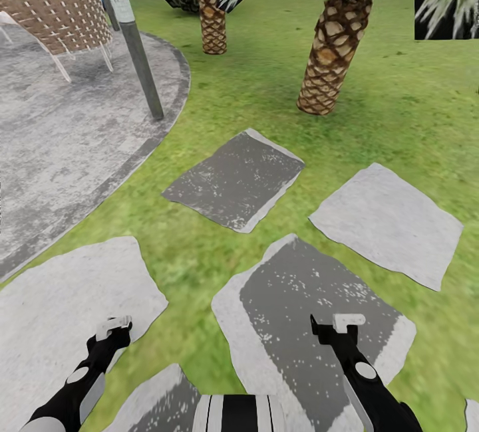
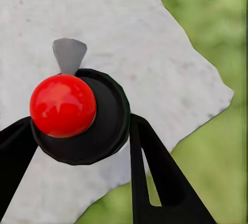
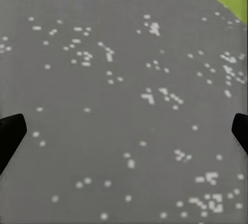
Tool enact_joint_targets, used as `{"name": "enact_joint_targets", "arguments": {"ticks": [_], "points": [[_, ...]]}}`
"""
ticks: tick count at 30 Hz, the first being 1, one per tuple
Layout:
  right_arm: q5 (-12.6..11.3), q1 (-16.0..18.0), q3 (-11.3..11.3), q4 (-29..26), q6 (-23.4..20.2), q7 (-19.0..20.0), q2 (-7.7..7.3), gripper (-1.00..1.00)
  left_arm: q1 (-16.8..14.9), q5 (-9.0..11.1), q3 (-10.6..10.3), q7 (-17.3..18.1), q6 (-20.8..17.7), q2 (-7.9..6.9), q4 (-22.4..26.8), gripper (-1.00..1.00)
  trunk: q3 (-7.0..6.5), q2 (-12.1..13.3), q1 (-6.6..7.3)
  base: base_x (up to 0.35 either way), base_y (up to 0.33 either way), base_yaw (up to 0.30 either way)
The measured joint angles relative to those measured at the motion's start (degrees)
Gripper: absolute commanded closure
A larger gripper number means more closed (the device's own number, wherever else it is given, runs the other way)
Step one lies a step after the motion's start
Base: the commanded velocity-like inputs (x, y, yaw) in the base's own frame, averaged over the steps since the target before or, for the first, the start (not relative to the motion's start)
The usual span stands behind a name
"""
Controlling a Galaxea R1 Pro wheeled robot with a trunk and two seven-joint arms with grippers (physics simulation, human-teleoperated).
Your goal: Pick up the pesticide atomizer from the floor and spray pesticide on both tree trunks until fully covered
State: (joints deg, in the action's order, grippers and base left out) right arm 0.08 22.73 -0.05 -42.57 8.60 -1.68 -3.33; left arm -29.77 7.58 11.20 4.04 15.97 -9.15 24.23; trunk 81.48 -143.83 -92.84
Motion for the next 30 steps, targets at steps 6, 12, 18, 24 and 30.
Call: {"name": "enact_joint_targets", "arguments": {"ticks": [6, 12, 18, 24, 30], "points": [[0.0, -0.1, 0.0, 0.0, 0.0, 0.0, -0.07, -1.0, 0.0, 0.0, 0.0, 0.0, 0.0, 0.0, -0.3, 1.0, -1.56, 0.1, 0.16, 0.0, 0.0, -0.075], [0.1, -0.1, 0.0, 0.3, 0.2, 0.0, -0.14, -1.0, 0.0, -0.4, 0.0, 0.0, -0.1, -0.04, -0.7, 1.0, -3.41, 0.2, 0.31, 0.0, 0.0, -0.163], [0.2, -0.2, -0.1, 0.8, 8.4, -0.3, -0.5, -1.0, 1.0, -1.1, -0.2, -0.1, -0.3, -0.63, -0.9, 1.0, -5.25, 0.2, 0.46, 0.0, 0.0, -0.173], [-0.1, -2.1, -0.2, 13.1, 11.3, -1.1, -2.11, -1.0, 6.1, -4.1, -0.3, -0.2, -0.3, -0.24, -0.9, 1.0, -7.09, 0.3, 0.61, 0.0, 0.0, -0.139], [-0.3, -2.5, -0.1, 22.9, 17.4, -1.4, -3.45, -1.0, 11.2, -4.5, -0.3, -0.2, -0.1, -0.35, -0.9, 1.0, -8.96, 0.4, 0.77, 0.0, 0.0, -0.018]]}}
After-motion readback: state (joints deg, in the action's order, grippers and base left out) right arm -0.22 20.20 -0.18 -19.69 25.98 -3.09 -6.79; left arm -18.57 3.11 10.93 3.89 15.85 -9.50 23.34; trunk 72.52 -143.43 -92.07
